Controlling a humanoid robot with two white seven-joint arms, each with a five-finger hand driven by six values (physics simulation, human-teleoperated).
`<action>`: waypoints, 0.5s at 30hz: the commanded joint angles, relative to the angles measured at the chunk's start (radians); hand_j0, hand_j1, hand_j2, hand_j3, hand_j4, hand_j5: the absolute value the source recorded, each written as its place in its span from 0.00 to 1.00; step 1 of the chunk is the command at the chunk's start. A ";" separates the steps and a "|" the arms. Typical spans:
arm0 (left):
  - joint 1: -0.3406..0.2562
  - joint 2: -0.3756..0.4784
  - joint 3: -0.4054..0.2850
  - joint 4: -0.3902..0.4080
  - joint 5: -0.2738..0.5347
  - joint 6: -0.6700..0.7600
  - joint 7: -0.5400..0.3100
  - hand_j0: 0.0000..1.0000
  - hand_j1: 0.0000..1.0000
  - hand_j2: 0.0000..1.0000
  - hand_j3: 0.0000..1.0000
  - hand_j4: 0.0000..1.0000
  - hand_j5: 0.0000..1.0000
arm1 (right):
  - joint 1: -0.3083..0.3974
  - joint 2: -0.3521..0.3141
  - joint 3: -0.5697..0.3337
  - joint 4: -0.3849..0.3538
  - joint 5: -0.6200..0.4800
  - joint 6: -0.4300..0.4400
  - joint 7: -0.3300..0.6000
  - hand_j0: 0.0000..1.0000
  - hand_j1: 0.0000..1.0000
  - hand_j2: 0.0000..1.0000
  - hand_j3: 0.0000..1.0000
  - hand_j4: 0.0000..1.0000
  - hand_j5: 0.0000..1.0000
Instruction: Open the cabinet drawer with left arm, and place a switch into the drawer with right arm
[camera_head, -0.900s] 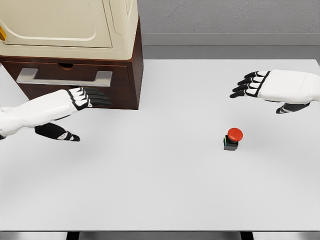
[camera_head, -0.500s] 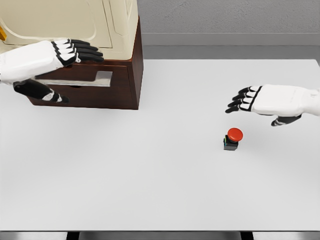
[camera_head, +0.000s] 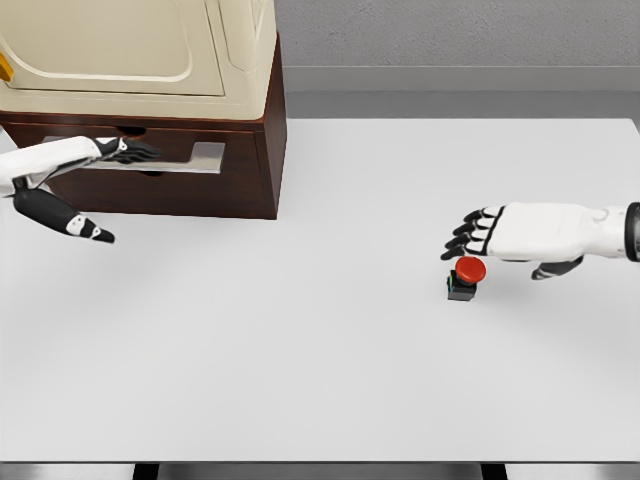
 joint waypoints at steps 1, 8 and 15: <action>-0.002 0.005 0.006 0.001 -0.021 0.034 0.012 0.99 0.99 0.99 0.99 0.99 0.99 | 0.000 0.014 0.002 -0.002 0.003 0.002 0.000 1.00 1.00 1.00 1.00 1.00 1.00; -0.006 0.010 0.037 0.007 -0.046 0.069 0.009 1.00 1.00 1.00 1.00 1.00 1.00 | 0.000 0.028 0.020 -0.002 0.065 0.002 0.000 1.00 1.00 1.00 1.00 1.00 1.00; 0.000 -0.044 0.028 0.008 -0.136 0.172 0.069 1.00 1.00 1.00 1.00 1.00 1.00 | -0.003 0.031 0.045 -0.018 0.065 0.002 0.000 1.00 1.00 1.00 1.00 1.00 1.00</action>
